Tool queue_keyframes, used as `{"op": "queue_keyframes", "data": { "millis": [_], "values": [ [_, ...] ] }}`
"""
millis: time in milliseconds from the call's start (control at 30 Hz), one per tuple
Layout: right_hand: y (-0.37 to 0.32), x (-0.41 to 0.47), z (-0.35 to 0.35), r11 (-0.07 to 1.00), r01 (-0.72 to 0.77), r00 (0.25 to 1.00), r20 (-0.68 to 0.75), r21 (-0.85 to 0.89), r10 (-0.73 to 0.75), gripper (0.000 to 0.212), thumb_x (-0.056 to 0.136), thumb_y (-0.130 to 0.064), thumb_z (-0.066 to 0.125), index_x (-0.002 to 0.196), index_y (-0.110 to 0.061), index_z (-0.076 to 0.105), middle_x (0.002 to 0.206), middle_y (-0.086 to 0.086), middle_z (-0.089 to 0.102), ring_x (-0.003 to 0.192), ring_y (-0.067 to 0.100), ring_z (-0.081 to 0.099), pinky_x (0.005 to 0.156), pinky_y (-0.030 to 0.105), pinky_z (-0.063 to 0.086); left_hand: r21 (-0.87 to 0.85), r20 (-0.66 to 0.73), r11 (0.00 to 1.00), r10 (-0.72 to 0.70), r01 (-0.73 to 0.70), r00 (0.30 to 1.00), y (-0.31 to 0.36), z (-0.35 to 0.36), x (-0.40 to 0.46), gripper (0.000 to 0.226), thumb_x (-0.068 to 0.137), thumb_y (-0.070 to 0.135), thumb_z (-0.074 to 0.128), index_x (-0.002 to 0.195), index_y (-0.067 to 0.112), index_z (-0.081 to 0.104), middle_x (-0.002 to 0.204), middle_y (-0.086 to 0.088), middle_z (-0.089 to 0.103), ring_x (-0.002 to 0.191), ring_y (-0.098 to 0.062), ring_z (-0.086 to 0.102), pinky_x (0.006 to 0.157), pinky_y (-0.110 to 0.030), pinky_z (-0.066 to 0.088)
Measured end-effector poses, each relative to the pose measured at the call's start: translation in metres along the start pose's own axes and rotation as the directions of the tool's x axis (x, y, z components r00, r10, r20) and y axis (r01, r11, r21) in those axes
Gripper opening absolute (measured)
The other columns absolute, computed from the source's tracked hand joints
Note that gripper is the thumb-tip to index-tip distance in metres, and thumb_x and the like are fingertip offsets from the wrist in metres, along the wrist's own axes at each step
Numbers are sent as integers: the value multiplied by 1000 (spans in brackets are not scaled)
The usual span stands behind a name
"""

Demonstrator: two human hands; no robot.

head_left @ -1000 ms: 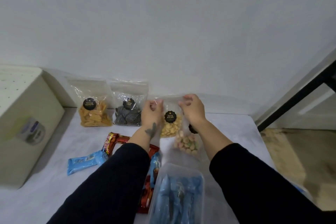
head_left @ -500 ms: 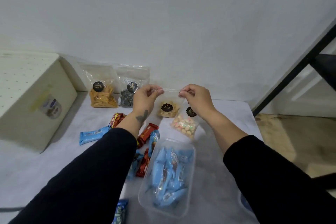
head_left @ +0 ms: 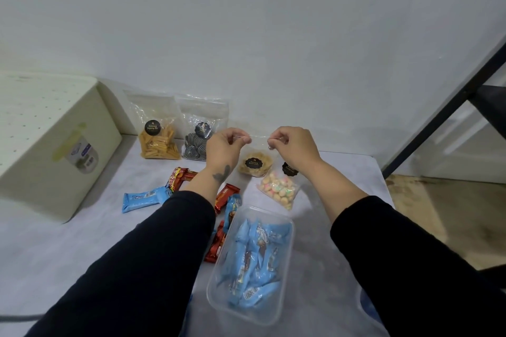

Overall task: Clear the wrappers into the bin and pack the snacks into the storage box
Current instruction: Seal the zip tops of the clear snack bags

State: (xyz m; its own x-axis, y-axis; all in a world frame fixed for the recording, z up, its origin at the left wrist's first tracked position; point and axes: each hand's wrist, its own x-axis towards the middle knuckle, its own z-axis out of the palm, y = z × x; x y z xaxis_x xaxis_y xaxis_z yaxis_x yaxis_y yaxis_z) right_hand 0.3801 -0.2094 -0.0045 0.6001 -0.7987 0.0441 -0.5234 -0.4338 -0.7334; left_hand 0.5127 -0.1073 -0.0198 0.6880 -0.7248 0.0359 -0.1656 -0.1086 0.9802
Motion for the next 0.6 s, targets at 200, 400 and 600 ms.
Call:
{"op": "queue_keyframes", "data": {
  "millis": [200, 400, 600],
  "values": [
    [-15, 5, 4, 999, 37, 999, 32, 30, -38, 7, 81, -19, 69, 76, -23, 71, 76, -7, 71, 84, 13, 68, 83, 34, 55, 27, 47, 999, 27, -28, 999, 3, 0, 2, 18, 83, 11, 70, 74, 25, 65, 75, 5, 68, 68, 1, 60, 67, -10, 44],
    [-16, 9, 6, 1000, 16, 1000, 18, 11, -16, 13, 83, -18, 65, 72, -24, 67, 77, -6, 71, 84, 13, 67, 85, 37, 55, -22, 19, 999, -42, 43, 999, -4, -2, 3, 13, 86, 11, 66, 78, 21, 63, 82, -6, 68, 81, -17, 62, 75, -27, 49],
    [-23, 11, 6, 998, 32, 998, 54, -48, -29, 6, 81, -34, 69, 76, -30, 68, 91, -8, 73, 91, 12, 65, 80, 34, 54, 14, 6, 999, -53, 53, 999, -4, -8, 12, 12, 80, 15, 73, 71, 19, 66, 71, 0, 61, 69, -15, 54, 71, -33, 48]
  ]
}}
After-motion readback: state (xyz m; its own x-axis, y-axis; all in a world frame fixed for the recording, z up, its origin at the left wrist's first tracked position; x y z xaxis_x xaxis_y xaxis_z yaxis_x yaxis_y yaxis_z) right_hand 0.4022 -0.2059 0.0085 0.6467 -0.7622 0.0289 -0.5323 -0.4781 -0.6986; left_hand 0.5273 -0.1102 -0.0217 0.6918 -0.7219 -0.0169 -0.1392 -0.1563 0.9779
